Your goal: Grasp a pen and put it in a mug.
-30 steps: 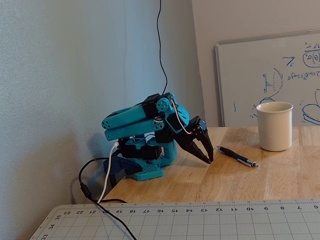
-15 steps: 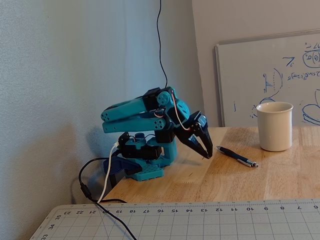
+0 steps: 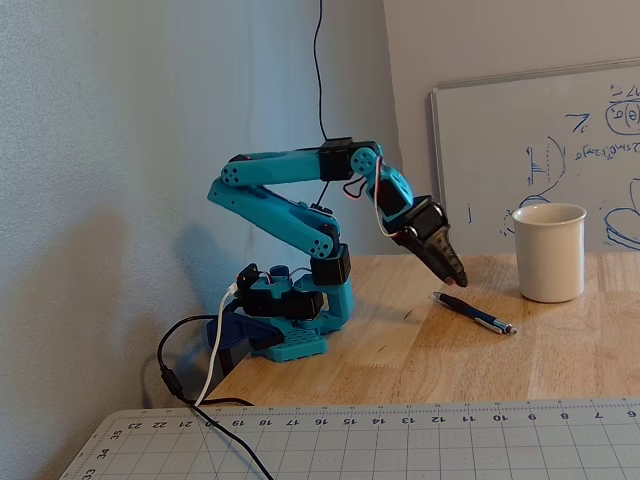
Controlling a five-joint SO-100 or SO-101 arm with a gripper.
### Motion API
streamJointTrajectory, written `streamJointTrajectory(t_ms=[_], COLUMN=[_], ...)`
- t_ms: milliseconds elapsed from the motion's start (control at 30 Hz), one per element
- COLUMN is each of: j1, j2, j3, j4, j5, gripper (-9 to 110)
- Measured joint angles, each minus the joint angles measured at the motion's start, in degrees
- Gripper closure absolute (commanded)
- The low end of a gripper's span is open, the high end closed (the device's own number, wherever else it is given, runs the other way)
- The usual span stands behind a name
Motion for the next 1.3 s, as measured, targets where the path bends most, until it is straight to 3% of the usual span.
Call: streamJointTrajectory(t_ms=[200, 400, 533, 800, 967, 1133, 1300], j1=[-4.7, -10.1, -12.0, -11.9, -9.8, -7.5, -6.9], j2=[-13.1, -24.9, -30.3, -40.9, -46.1, -47.8, -47.8], j3=[-4.8, -12.8, -18.4, -30.9, -35.9, -36.9, -36.9], j4=[-8.7, -10.2, -8.6, 0.7, 4.1, 5.2, 5.9], j5=[5.9, 3.7, -7.9, -45.4, -63.4, -74.1, -77.1], gripper=[77, 80, 81, 80, 78, 74, 73])
